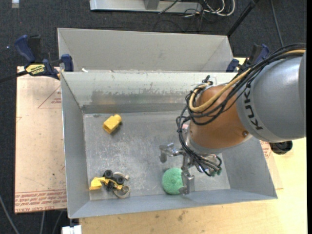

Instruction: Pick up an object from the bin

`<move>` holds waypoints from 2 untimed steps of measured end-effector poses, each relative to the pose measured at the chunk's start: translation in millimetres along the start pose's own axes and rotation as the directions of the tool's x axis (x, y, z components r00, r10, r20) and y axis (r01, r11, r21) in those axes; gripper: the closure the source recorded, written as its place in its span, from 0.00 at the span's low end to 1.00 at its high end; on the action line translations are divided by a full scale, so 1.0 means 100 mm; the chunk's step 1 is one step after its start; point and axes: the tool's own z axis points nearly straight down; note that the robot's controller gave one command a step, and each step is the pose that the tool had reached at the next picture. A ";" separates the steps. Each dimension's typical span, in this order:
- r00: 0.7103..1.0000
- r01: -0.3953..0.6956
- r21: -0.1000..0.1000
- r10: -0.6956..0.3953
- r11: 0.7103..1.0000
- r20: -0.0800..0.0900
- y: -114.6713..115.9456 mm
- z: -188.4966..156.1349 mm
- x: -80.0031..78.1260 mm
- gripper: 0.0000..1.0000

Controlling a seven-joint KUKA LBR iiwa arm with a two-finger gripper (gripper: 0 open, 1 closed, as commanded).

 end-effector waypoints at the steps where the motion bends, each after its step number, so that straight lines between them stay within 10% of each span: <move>1: 0.995 -0.092 0.004 0.092 0.996 0.028 0.01 0.45 0.04 0.00; 2: 0.985 0.175 0.000 -0.175 0.985 0.005 -0.13 0.46 0.12 1.00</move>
Offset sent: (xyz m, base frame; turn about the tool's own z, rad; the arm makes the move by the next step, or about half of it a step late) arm -0.0081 -0.0186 -0.0479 -0.1765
